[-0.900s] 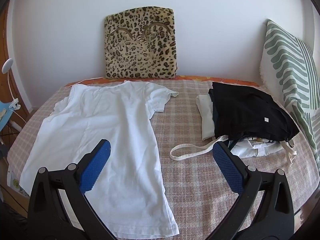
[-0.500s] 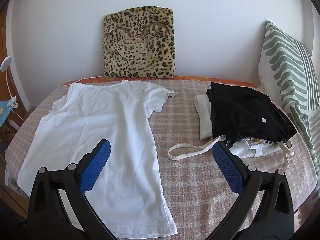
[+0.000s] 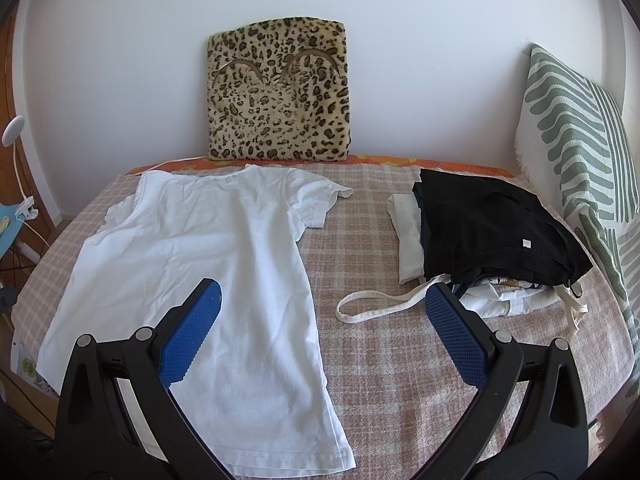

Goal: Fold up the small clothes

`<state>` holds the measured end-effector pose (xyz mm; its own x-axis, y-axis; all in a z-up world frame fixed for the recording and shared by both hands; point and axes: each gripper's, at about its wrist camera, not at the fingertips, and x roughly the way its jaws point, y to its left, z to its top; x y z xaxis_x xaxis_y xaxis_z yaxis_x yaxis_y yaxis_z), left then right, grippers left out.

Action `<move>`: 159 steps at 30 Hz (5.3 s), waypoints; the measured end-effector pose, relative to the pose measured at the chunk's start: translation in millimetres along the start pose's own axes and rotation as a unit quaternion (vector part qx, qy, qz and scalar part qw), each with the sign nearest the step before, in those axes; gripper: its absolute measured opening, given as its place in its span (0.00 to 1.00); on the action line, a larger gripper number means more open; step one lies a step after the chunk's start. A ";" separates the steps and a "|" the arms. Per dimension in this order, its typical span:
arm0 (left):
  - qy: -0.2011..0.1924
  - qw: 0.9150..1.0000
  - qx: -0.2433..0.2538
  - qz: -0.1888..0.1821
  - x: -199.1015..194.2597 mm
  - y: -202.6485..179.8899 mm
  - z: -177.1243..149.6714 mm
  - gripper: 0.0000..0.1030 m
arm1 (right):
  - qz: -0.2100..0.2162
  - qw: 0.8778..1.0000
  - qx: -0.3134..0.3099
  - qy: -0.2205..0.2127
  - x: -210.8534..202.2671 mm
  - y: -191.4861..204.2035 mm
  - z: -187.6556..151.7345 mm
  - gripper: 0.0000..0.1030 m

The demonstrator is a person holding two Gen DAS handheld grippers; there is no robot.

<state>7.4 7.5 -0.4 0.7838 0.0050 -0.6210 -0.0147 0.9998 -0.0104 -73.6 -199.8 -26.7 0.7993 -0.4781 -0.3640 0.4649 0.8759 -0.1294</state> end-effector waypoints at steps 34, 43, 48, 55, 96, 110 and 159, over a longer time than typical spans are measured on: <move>-0.005 1.000 0.002 0.000 -5.6 1.2 6.8 1.00 | -0.001 1.000 0.001 -0.001 -0.4 1.3 0.8 1.00; -0.005 1.000 0.002 0.000 -5.8 0.6 5.4 1.00 | -0.001 1.000 0.001 -0.001 -1.0 1.4 0.8 1.00; -0.006 1.000 0.002 0.001 -5.8 -0.7 3.6 1.00 | -0.001 1.000 0.001 -0.001 -0.6 2.2 0.7 1.00; -0.004 1.000 0.001 0.003 -7.8 1.8 4.1 1.00 | -0.001 1.000 0.001 -0.002 -1.3 2.7 1.0 1.00; 0.117 0.989 -0.074 -0.059 30.5 102.3 -57.0 0.33 | 0.119 0.991 -0.055 -0.010 13.6 126.9 37.5 1.00; 0.164 0.977 -0.091 -0.102 52.7 102.8 -83.1 0.29 | 0.249 0.964 -0.086 0.030 77.0 220.1 107.3 1.00; 0.166 0.974 -0.097 -0.119 47.2 106.5 -94.3 0.03 | 0.194 0.934 -0.155 0.256 343.5 463.1 119.0 0.07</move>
<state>-15.7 112.5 -104.7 0.5354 -0.2643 -0.8022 -0.0001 0.9498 -0.3129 461.5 33.7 -101.9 0.5616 -0.0966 -0.8218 -0.0185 0.9914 -0.1292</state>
